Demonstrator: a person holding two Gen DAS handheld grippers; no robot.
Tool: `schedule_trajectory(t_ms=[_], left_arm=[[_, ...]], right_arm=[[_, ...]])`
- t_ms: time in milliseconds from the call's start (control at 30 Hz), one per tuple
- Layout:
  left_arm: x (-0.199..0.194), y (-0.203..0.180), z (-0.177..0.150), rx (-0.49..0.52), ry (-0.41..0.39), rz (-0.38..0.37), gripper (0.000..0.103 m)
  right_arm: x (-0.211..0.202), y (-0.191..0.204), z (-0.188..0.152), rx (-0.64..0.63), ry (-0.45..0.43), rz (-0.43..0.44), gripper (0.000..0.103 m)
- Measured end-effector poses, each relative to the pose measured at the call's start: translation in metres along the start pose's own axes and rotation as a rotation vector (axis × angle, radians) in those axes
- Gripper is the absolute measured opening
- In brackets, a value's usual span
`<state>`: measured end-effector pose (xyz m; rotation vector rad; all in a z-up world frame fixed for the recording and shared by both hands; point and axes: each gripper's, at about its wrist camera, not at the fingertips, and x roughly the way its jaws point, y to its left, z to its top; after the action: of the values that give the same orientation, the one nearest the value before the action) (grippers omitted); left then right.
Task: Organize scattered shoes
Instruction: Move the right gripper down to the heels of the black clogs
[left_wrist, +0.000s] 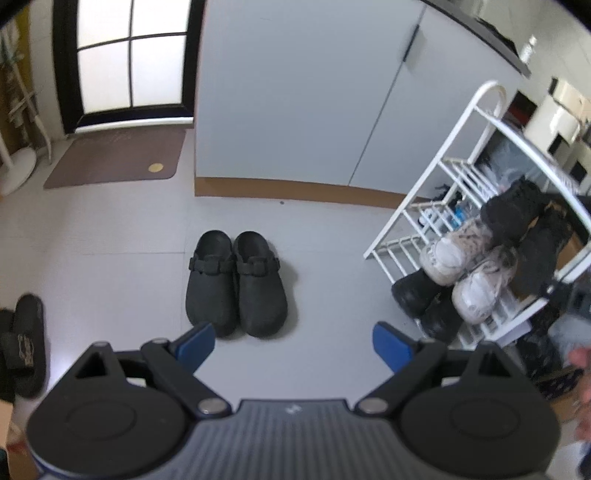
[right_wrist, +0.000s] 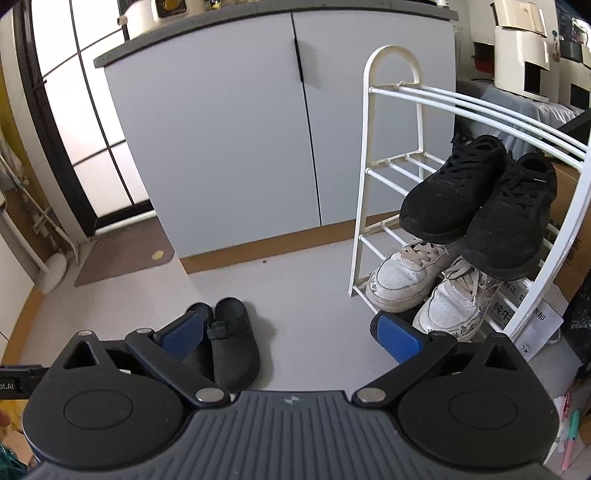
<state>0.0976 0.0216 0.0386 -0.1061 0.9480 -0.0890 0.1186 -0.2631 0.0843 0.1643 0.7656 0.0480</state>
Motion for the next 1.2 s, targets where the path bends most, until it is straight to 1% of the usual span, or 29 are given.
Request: schedule_trajectory(t_ms=[67, 167, 267, 300, 333, 367, 433, 567, 667, 767, 967, 1100, 1200], left_arm=[[0.014, 0.004, -0.004, 0.009, 0.012, 0.010, 0.094], [0.034, 0.014, -0.007, 0.009, 0.082, -0.010, 0.091], [0.042, 0.011, -0.003, 0.062, 0.084, 0.021, 0.091], [0.042, 0.011, -0.002, 0.068, 0.086, 0.021, 0.091], [0.042, 0.010, 0.000, 0.067, 0.087, 0.006, 0.091], [0.043, 0.010, 0.003, 0.057, 0.087, -0.019, 0.092], [0.044, 0.010, 0.005, 0.038, 0.091, -0.044, 0.092], [0.045, 0.013, 0.011, 0.001, 0.091, -0.059, 0.092], [0.046, 0.020, 0.017, -0.052, 0.083, -0.077, 0.092], [0.047, 0.026, 0.022, -0.089, 0.078, -0.091, 0.092], [0.049, 0.042, 0.031, -0.144, 0.064, -0.091, 0.092], [0.051, 0.055, 0.034, -0.167, 0.066, -0.089, 0.092], [0.052, 0.066, 0.036, -0.172, 0.062, -0.071, 0.092]], right_arm=[[0.007, -0.001, 0.001, 0.005, 0.010, 0.009, 0.103], [0.020, -0.002, 0.001, -0.017, 0.030, 0.040, 0.103], [0.029, -0.003, -0.004, -0.059, 0.046, 0.066, 0.103], [0.034, -0.004, -0.007, -0.076, 0.058, 0.056, 0.103], [0.038, -0.004, -0.009, -0.087, 0.070, 0.041, 0.103], [0.043, -0.006, -0.012, -0.096, 0.083, 0.026, 0.103], [0.051, -0.010, -0.014, -0.091, 0.102, 0.019, 0.103], [0.069, -0.018, -0.018, -0.045, 0.149, 0.024, 0.103], [0.078, -0.016, -0.018, -0.030, 0.176, 0.050, 0.100], [0.091, -0.005, -0.019, -0.035, 0.198, 0.053, 0.099], [0.111, 0.014, -0.020, -0.027, 0.220, 0.056, 0.099], [0.128, 0.036, -0.023, -0.017, 0.228, 0.060, 0.099], [0.141, 0.060, -0.023, -0.021, 0.241, 0.091, 0.099]])
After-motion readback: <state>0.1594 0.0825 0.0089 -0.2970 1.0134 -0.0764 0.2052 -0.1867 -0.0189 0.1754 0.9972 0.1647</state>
